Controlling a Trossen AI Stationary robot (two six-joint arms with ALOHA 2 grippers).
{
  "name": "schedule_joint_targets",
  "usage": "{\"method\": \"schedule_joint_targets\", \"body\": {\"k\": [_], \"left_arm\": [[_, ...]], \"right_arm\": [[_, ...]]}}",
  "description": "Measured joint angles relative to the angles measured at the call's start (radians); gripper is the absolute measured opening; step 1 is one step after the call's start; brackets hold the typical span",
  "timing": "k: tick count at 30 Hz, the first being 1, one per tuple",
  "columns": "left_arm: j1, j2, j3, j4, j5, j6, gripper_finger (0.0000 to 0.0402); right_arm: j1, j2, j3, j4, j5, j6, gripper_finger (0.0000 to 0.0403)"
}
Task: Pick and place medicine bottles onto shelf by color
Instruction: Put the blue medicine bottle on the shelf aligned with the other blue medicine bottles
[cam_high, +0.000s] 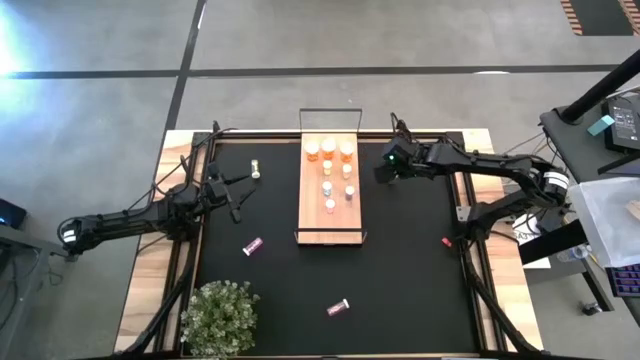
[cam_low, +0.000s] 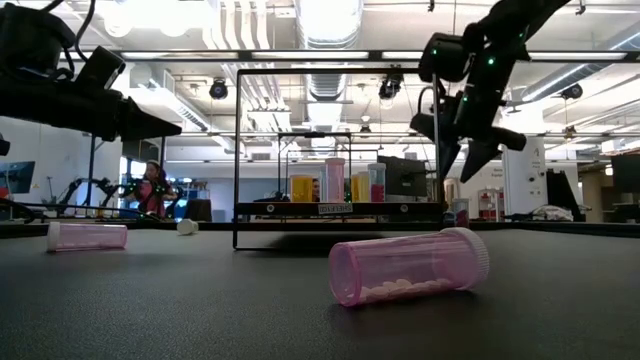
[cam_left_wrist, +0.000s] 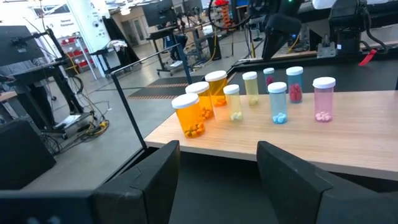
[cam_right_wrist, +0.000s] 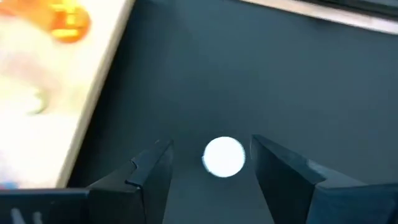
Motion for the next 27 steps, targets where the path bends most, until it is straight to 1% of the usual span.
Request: {"method": "schedule_joint_targets", "body": {"k": [5,10,22,27], "left_arm": [[0.000,0.001,0.000,0.000,0.000,0.000,0.0199],[0.000,0.001,0.000,0.000,0.000,0.000,0.0199],[0.000,0.001,0.000,0.000,0.000,0.000,0.0199],[0.000,0.001,0.000,0.000,0.000,0.000,0.0199]], "right_arm": [[-0.077,0.035,0.000,-0.002,-0.069,-0.025,0.0203],[-0.112,0.072,0.000,-0.001,-0.093,-0.046,0.0203],[-0.114,0.101,0.001,0.003,-0.104,-0.050,0.0203],[-0.110,0.107,0.000,0.003,-0.131,-0.049,0.0203]]}}
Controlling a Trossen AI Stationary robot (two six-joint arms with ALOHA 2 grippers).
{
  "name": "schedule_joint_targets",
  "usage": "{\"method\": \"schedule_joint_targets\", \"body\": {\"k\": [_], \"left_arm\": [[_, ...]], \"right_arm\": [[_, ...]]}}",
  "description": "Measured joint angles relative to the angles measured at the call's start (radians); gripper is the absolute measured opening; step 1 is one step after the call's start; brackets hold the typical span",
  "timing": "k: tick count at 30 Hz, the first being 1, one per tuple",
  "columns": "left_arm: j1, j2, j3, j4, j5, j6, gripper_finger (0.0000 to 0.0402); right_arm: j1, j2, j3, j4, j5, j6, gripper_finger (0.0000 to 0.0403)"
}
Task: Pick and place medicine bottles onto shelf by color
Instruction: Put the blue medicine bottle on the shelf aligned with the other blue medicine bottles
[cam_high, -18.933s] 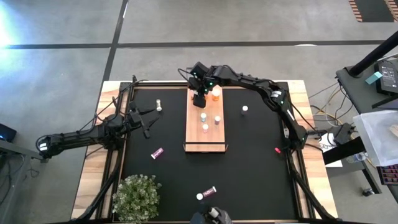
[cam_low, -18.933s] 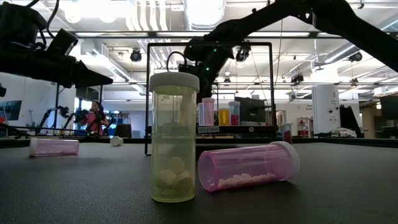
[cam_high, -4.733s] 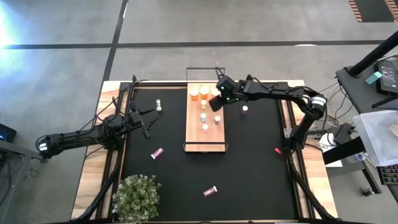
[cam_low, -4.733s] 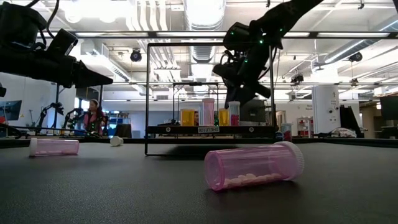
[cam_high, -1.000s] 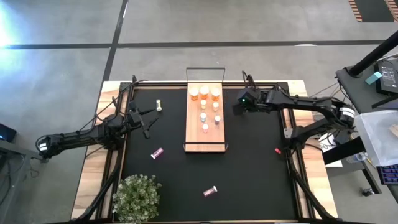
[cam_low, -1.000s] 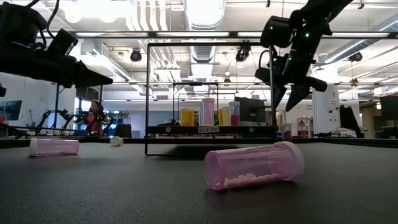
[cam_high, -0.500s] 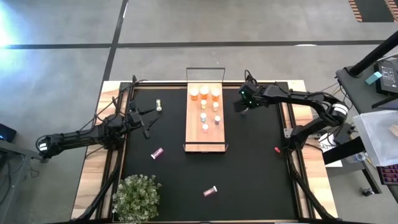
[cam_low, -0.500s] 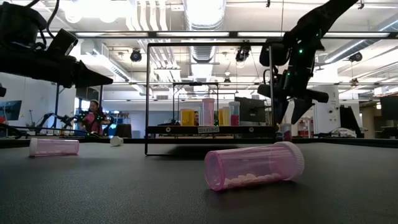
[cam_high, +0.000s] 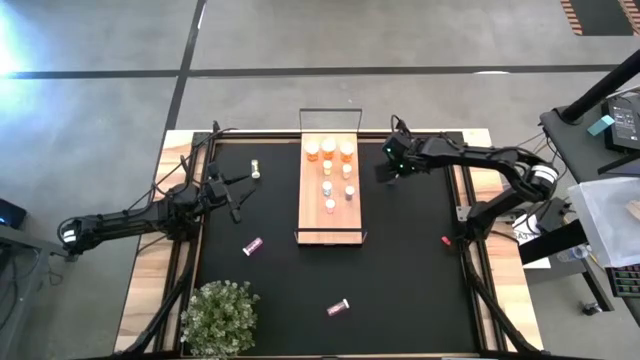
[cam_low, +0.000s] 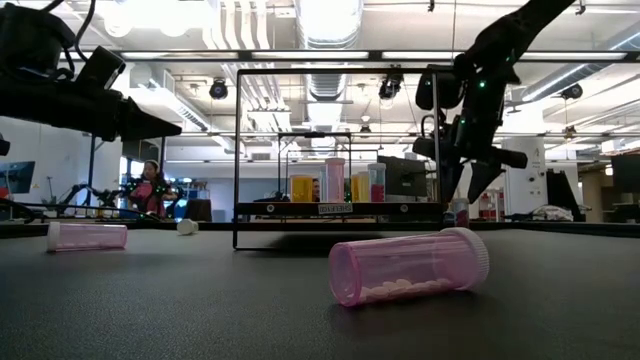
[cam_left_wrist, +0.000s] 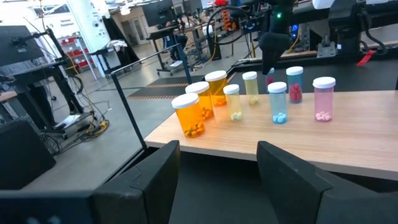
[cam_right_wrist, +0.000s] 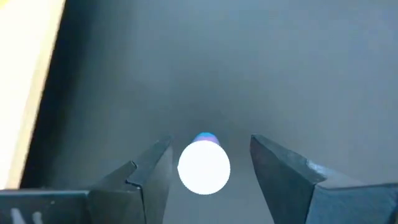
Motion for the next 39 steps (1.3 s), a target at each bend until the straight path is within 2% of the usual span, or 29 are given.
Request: {"method": "schedule_joint_targets", "body": {"k": [7,19,34,39], "left_arm": [[0.000,-0.001,0.000,0.000,0.000,0.000,0.0199],[0.000,0.000,0.000,0.000,0.000,0.000,0.0199],[0.000,0.000,0.000,0.000,0.000,0.000,0.0199],[0.000,0.000,0.000,0.000,0.000,0.000,0.0199]], "right_arm": [[0.001,0.045,-0.003,0.000,-0.016,0.002,0.0203],[0.001,0.044,-0.003,0.004,-0.018,0.003,0.0201],[0.001,0.028,-0.003,-0.001,-0.040,0.001,0.0124],[0.001,0.028,-0.003,-0.010,-0.040,0.003,0.0113]]}}
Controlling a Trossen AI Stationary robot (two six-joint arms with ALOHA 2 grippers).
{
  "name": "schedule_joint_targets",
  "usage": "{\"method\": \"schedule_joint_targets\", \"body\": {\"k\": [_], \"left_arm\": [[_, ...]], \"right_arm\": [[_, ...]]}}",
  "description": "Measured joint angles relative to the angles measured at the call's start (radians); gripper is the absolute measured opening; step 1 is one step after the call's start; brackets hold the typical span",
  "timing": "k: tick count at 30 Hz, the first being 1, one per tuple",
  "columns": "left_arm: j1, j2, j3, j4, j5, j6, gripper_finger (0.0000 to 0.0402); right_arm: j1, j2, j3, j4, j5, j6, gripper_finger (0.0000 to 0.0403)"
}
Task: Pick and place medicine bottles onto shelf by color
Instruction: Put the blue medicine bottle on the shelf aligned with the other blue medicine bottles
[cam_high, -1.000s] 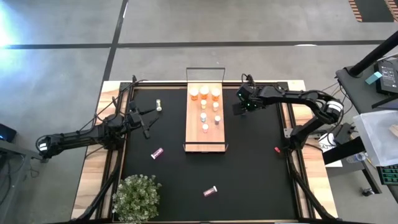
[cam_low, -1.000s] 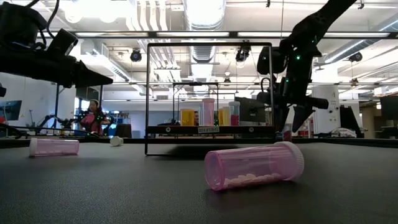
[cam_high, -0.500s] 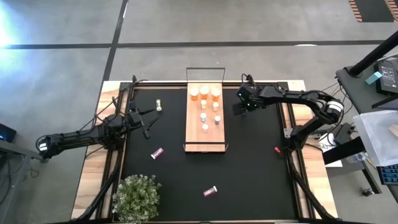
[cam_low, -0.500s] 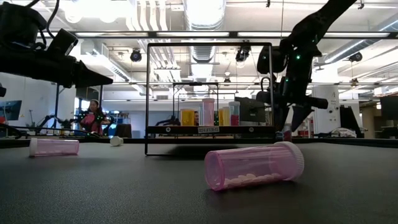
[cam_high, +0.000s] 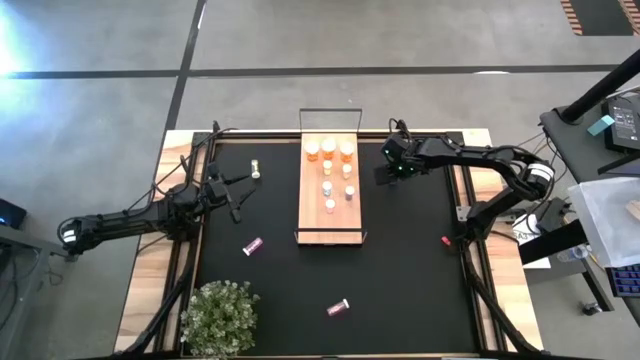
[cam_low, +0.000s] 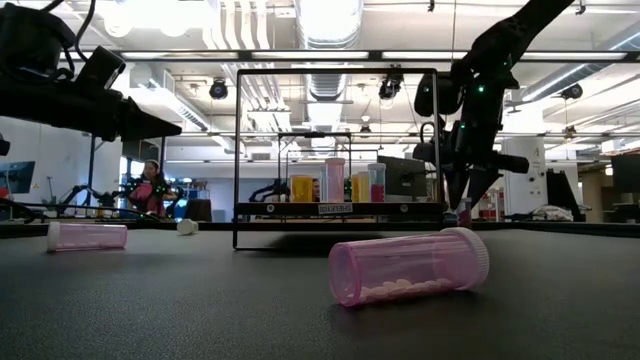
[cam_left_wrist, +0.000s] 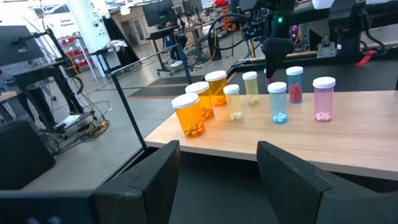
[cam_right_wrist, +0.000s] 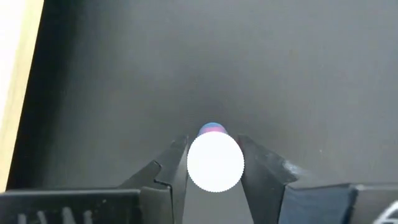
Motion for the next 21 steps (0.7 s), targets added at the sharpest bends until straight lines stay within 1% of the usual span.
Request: {"method": "schedule_joint_targets", "body": {"k": [7,12,21], "left_arm": [[0.000,0.000,0.000,0.000,0.000,0.000,0.0199],[0.000,0.000,0.000,0.000,0.000,0.000,0.0199],[0.000,0.000,0.000,0.000,0.000,0.000,0.0199]], "right_arm": [[0.003,0.000,0.012,-0.009,0.000,0.013,0.0115],[0.022,0.000,0.070,-0.055,0.001,0.034,0.0113],[0.153,0.003,0.241,-0.189,0.118,0.036,0.0109]]}}
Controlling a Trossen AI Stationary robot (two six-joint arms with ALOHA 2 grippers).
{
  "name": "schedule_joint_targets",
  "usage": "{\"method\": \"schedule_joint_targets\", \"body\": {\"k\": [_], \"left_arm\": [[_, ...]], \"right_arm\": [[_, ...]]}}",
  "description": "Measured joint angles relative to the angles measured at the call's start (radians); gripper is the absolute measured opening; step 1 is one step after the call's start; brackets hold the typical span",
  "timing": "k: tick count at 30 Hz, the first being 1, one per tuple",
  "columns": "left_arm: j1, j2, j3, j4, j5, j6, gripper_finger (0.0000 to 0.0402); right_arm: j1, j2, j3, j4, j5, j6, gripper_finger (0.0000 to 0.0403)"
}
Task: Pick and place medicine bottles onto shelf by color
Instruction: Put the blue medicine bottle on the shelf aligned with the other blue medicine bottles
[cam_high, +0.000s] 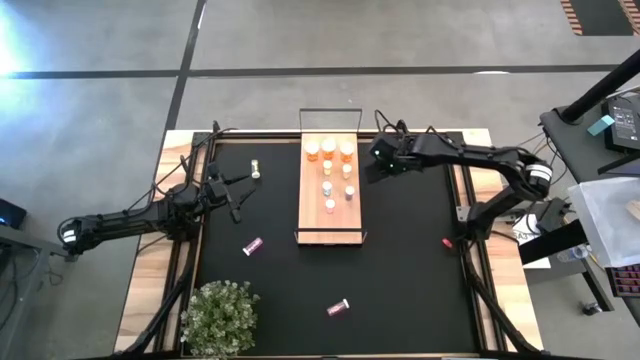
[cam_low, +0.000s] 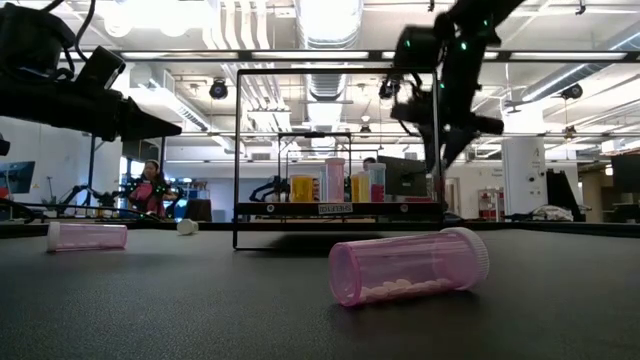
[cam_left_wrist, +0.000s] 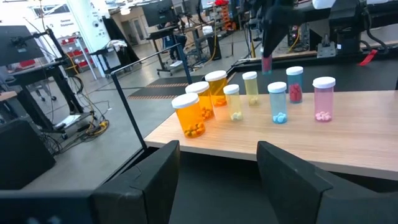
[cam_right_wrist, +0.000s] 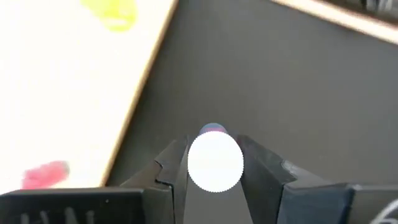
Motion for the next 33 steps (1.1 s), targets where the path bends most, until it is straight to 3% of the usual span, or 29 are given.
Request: {"method": "schedule_joint_targets", "body": {"k": [11,23,27,33], "left_arm": [[0.000,0.000,0.000,0.000,0.000,0.000,0.0199],[0.000,0.000,0.000,0.000,0.000,0.000,0.0199],[0.000,0.000,0.000,0.000,0.000,0.000,0.0199],[0.000,-0.002,0.000,0.000,0.000,0.000,0.0199]], "right_arm": [[0.167,0.003,0.106,0.015,0.118,-0.029,0.0108],[0.251,0.003,0.108,0.202,0.113,-0.189,0.0107],[0.258,0.027,0.109,0.279,0.068,-0.284,0.0107],[0.256,0.143,0.247,0.229,0.019,-0.354,0.0107]]}}
